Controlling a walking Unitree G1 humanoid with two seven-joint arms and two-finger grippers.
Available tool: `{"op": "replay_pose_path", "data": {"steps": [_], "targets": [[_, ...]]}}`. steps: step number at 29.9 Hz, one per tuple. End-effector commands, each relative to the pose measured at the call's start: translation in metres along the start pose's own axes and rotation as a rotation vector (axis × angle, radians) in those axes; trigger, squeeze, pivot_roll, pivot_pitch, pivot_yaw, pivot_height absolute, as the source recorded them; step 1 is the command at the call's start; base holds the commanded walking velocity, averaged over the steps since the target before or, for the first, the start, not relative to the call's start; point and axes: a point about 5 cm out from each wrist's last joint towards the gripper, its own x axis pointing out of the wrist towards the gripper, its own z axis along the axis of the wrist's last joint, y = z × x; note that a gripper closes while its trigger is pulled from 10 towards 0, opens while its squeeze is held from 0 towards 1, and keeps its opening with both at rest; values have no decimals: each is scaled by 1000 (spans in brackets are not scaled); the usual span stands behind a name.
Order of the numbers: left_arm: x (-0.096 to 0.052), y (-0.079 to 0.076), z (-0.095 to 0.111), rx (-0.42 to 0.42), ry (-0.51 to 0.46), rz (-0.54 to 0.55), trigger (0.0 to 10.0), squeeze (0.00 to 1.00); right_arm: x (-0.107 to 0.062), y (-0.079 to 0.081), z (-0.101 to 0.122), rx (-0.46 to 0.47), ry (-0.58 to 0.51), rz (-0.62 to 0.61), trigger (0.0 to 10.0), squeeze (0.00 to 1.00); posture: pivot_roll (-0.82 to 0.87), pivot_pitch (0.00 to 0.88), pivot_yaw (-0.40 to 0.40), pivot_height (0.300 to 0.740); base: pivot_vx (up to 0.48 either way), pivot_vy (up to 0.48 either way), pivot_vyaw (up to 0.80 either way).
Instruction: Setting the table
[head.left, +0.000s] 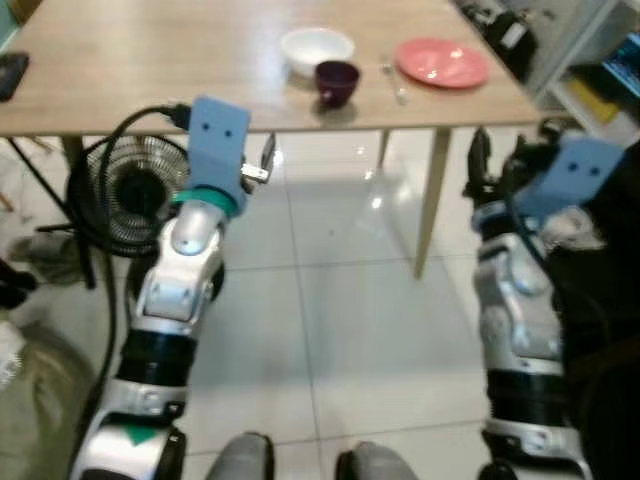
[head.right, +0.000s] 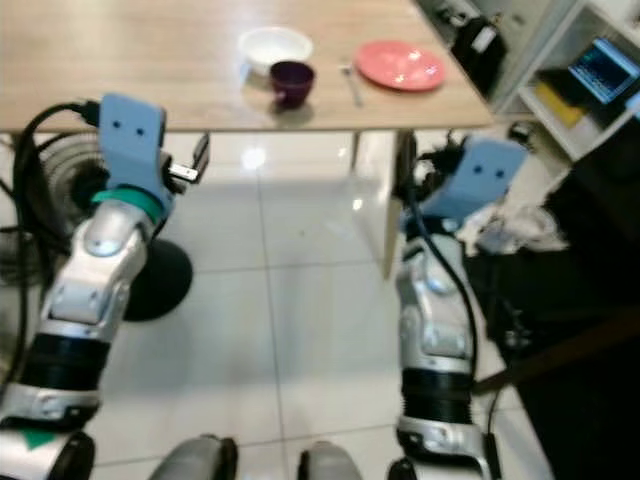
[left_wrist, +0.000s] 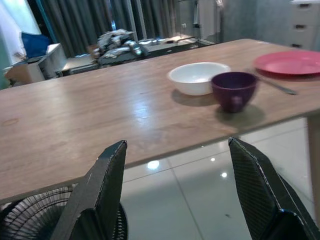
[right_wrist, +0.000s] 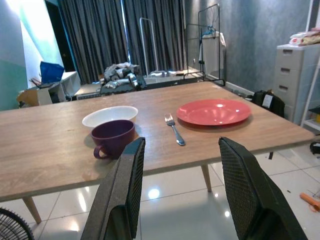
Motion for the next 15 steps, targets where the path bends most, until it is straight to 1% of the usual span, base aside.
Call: {"op": "replay_pose_path", "data": {"steps": [1, 3, 4, 5, 7, 8, 12, 13, 14, 15], "targets": [[-1, -6, -4, -6, 19, -18, 10000, 0, -2, -6, -3, -15, 18, -19, 10000, 0, 47, 18, 25, 740, 431, 0, 0], [-1, -6, -5, -5, 20, -19, 10000, 0, -2, -5, -5, -29, 24, -13, 10000, 0, 47, 18, 25, 740, 431, 0, 0], [-4, -4, -8, 4, 30, -32, 10000, 0, -5, -3, -11, -73, 54, 25, 10000, 0, 49, 20, 24, 740, 431, 0, 0], [-4, -4, -8, 4, 30, -32, 10000, 0, -5, -3, -11, -73, 54, 25, 10000, 0, 49, 20, 24, 740, 431, 0, 0], [-10, 0, -16, 35, 51, -69, 10000, 0, -9, -1, -24, -146, 115, 77, 10000, 0, 51, 21, 21, 740, 431, 0, 0], [-14, 4, -21, 50, 68, -73, 10000, 0, -11, -3, -29, -173, 144, 83, 10000, 0, 53, 24, 15, 740, 431, 0, 0], [-22, 12, -29, 72, 93, -75, 10000, 0, -11, -7, -35, -201, 170, 82, 10000, 0, 58, 26, 9, 740, 431, 0, 0], [-25, 13, -32, 85, 92, -90, 10000, 0, -11, -8, -36, -216, 172, 87, 10000, 0, 62, 29, 3, 740, 428, 0, 0], [-25, 13, -32, 85, 92, -90, 10000, 0, -11, -8, -36, -216, 172, 87, 10000, 0, 62, 29, 3, 740, 428, 0, 0], [-30, 13, -34, 99, 92, -110, 10000, 0, -10, -8, -38, -229, 181, 95, 10000, 0, 63, 32, -2, 740, 420, 0, 0]]}}
